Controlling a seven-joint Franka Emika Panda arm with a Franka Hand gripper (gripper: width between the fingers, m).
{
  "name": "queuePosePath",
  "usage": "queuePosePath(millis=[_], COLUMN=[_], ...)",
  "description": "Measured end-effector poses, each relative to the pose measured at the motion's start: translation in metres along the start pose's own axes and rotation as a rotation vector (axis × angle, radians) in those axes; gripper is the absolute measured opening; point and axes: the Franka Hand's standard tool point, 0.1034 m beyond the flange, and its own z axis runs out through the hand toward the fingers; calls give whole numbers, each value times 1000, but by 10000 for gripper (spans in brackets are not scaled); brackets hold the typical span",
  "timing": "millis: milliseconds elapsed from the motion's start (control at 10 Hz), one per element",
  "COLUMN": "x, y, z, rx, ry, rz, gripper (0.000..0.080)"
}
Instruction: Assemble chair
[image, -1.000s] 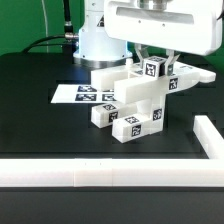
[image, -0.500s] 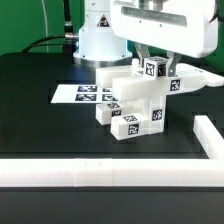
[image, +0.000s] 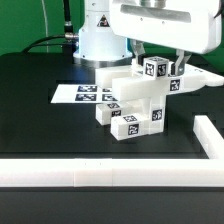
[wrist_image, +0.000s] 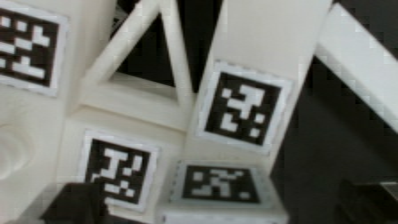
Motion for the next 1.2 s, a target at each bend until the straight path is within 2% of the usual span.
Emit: queuePosePath(millis=[200, 800, 1000, 1200], x=[-16, -16, -39, -50], y=[10, 10, 19, 28], z=[-7, -4, -7, -6], rx=[14, 6, 25, 28], ry=[-15, -15, -21, -27], rz=[-14, -27, -200, -266], gripper=[649, 649, 649, 649])
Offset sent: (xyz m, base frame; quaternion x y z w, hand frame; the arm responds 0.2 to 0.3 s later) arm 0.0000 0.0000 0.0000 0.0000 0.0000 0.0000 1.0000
